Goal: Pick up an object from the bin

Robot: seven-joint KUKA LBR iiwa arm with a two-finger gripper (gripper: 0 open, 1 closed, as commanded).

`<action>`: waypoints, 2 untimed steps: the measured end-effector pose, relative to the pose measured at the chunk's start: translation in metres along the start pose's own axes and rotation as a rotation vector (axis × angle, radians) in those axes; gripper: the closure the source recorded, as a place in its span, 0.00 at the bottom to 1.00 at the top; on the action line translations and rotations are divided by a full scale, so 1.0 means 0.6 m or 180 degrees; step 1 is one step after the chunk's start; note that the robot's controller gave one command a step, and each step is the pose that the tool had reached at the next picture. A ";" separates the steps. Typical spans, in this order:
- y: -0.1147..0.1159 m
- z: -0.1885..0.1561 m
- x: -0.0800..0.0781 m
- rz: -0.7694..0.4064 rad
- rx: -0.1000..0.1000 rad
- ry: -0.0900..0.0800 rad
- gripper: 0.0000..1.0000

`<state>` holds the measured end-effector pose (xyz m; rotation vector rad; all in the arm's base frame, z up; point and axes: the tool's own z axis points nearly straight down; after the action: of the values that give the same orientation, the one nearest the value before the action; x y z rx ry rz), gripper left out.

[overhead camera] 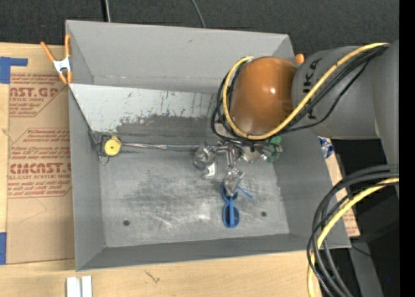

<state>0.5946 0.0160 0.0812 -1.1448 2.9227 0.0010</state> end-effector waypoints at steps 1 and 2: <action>-0.001 -0.008 -0.006 0.0001 0.0011 -0.0028 1.00; -0.001 -0.049 -0.009 0.0007 0.0006 -0.0010 1.00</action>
Offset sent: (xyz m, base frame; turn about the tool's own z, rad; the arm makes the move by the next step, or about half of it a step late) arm 0.0000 0.0000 0.0000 0.0000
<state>0.5989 0.0190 0.1106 -1.1405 2.9206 0.0001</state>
